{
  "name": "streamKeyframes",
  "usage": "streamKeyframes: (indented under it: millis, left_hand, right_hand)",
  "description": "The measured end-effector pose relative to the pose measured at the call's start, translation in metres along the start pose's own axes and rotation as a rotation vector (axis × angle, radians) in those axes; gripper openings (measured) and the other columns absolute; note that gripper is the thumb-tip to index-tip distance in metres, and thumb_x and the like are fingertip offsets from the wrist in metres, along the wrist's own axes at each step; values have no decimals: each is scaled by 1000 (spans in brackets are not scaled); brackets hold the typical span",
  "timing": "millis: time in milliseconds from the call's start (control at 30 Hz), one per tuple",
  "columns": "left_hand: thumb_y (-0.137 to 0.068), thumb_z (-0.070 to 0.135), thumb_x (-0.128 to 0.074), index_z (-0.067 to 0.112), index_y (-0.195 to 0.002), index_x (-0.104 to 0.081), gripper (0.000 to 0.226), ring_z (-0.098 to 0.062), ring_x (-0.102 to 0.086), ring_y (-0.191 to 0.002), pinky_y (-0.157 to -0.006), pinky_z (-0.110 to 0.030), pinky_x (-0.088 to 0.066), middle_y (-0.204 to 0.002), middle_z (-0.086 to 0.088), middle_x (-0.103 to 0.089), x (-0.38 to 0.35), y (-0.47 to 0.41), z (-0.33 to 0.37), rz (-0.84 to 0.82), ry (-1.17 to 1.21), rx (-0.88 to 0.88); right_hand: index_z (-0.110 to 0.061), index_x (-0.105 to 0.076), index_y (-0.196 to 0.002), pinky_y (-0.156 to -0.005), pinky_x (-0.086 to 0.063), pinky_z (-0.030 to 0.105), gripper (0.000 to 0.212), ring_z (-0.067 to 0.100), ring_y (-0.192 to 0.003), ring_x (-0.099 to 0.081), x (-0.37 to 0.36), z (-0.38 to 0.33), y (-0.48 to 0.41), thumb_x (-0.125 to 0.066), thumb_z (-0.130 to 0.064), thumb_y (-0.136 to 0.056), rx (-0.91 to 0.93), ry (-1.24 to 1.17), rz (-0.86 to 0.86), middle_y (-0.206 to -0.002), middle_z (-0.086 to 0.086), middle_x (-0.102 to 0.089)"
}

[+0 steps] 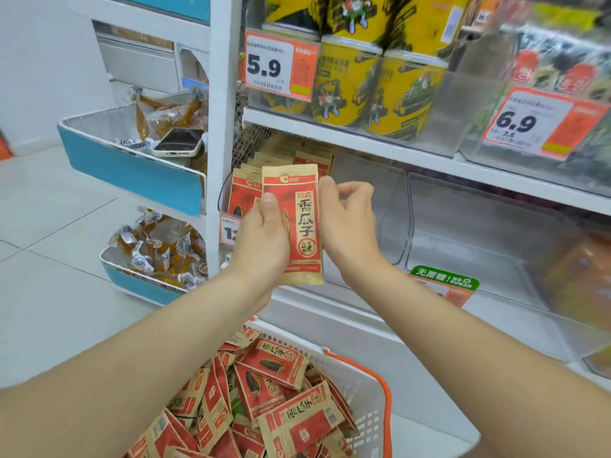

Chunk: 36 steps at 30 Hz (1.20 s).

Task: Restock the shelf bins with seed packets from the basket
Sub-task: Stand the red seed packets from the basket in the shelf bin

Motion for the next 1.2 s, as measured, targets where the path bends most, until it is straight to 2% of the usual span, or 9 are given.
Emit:
streamKeyframes:
  millis: [67, 133, 333, 433, 533, 700, 800, 933, 1200]
  left_hand:
    - [-114, 50, -24, 24, -111, -69, 53, -13, -74, -95, -86, -37, -59, -98, 5, -77, -1, -5, 1, 90, -24, -73]
    - [-111, 56, -20, 23, -113, -69, 59, -16, -71, -99, -93, -44, -58, -102, 4, -75, -1, -14, -2, 138, -123, -131]
    - [-112, 55, -22, 26, -116, -65, 51, -15, -71, -106, -100, -44, -56, -113, 1, -74, -10, -28, -5, -43, -85, -28]
    - [-110, 58, -23, 28, -122, -59, 49, -17, -65, -117, -106, -44, -51, -124, 1, -68, -8, -43, -2, -126, -202, -109]
    - [-101, 70, -18, 17, -126, -59, 72, -30, -59, -119, -106, -52, -46, -123, -7, -65, -4, -59, -2, -98, -556, -292]
    - [-99, 45, -38, 12, -110, -55, 39, -36, -46, -108, -88, -50, -42, -116, -14, -51, 4, -59, 2, 144, -1159, -649]
    - [-89, 45, -47, 10, -126, -51, 51, -38, -46, -118, -99, -51, -40, -131, -15, -48, 8, -66, -3, 84, -1442, -692]
    - [-84, 55, -46, 6, -153, -34, 86, -42, -38, -140, -114, -57, -33, -154, -20, -40, 14, -77, -8, 27, -1506, -639]
    - [-82, 55, -47, 5, -156, -31, 90, -40, -33, -146, -116, -59, -32, -156, -18, -39, 14, -82, -11, 14, -1477, -622]
  right_hand:
    - [-19, -60, -88, -79, -47, 40, 51, 29, -91, -65, -5, 0, 5, -28, -51, -110, 126, 216, -59, -88, 2, -70]
    - [-18, -56, -68, -69, -44, 42, 67, 34, -78, -62, -11, 1, 11, -19, -51, -112, 251, 327, -65, -73, 2, -68]
    - [-21, -49, -67, -68, -34, 39, 56, 36, -76, -60, -4, 14, -11, -30, -44, -114, 275, 338, -60, -69, -1, -65]
    - [-21, -55, -81, -71, -40, 38, 44, 25, -77, -63, 5, 17, -22, -42, -52, -109, 306, 286, -181, -73, -8, -64]
    - [-28, -51, -115, -76, -49, 41, 31, 22, -87, -67, 13, 16, -29, -50, -57, -105, 406, 297, -192, -93, -13, -71]
    - [-22, -44, -125, -67, -44, 43, 38, 37, -88, -63, 15, 21, -47, -49, -54, -105, 628, 705, 10, -99, 1, -74]
    - [-14, -46, -122, -71, -34, 44, 37, 41, -93, -56, -1, 39, -64, -55, -46, -105, 484, 858, -41, -96, 15, -71]
    - [-16, -47, -120, -70, -41, 44, 33, 47, -99, -62, -16, 54, -86, -58, -43, -105, 162, 671, -134, -106, 20, -69]
    - [-2, -48, -128, -91, -48, 40, 41, 40, -121, -61, -44, 68, -118, -65, -29, -103, -27, 477, -146, -127, 19, -66]
Point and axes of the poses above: each hand's wrist, its own y-axis away from the middle knuckle, its own x-axis out of the back of the hand, z = x × y, the point moved 2 cm from there along -y, towards the middle knuckle
